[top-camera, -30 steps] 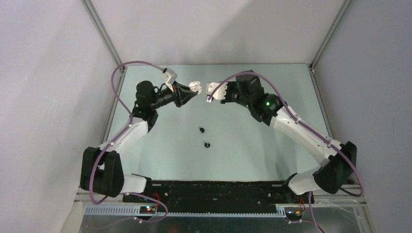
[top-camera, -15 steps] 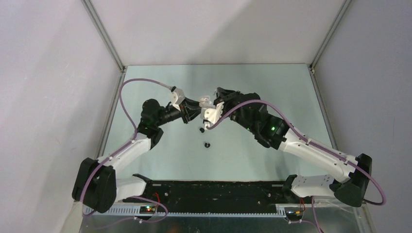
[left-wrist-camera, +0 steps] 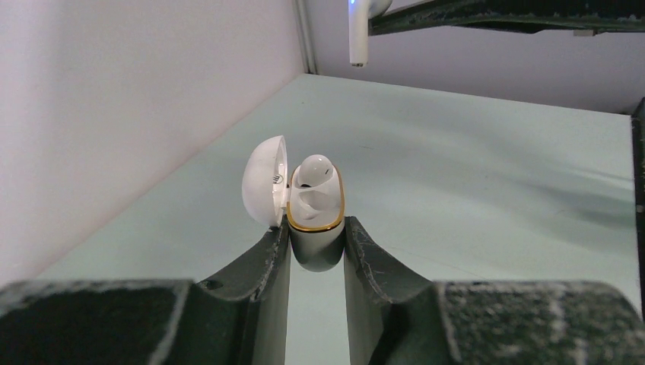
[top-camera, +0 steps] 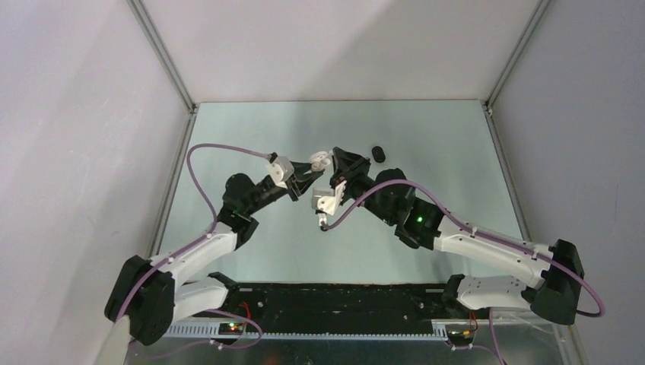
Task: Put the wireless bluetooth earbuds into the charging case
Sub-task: Insert the left earbud into the left side groove of the charging case.
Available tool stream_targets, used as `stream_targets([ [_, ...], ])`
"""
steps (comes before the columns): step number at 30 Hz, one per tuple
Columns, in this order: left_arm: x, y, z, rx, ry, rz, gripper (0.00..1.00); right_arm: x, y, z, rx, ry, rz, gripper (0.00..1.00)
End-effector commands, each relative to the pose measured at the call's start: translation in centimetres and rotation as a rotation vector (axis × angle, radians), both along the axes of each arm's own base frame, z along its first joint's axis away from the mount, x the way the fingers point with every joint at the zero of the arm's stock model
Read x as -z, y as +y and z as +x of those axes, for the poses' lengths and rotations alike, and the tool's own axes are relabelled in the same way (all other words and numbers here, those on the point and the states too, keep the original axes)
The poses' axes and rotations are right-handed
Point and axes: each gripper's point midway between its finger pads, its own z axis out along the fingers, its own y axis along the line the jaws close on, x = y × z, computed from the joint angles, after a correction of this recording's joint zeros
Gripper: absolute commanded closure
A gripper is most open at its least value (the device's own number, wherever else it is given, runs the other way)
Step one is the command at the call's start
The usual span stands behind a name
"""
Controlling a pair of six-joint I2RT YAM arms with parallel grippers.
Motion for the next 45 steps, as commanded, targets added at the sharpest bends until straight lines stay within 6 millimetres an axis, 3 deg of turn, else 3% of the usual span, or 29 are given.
stream_targets([
  [1,-3.3,1.1,0.5,-0.117,-0.144,-0.047,1.0,-3.6,0.6,-0.3,-0.02,-0.152,0.105,1.0],
  [8,-4.0,1.0,-0.2,-0.105,-0.207,-0.036,1.0,-4.4,1.3,0.6,-0.031,-0.183,0.18,1.0],
  [17,-4.8,1.0,-1.2,-0.076,-0.219,-0.056,1.0,-1.9,1.8,-0.5,-0.12,0.02,0.147,1.0],
  [28,-5.0,0.5,-1.5,-0.04,-0.195,-0.064,1.0,-2.6,3.1,0.0,-0.138,-0.16,0.037,1.0],
  [45,-5.6,0.2,-1.8,-0.016,-0.159,-0.091,1.0,-1.4,4.4,-0.6,-0.228,-0.213,-0.089,1.0],
])
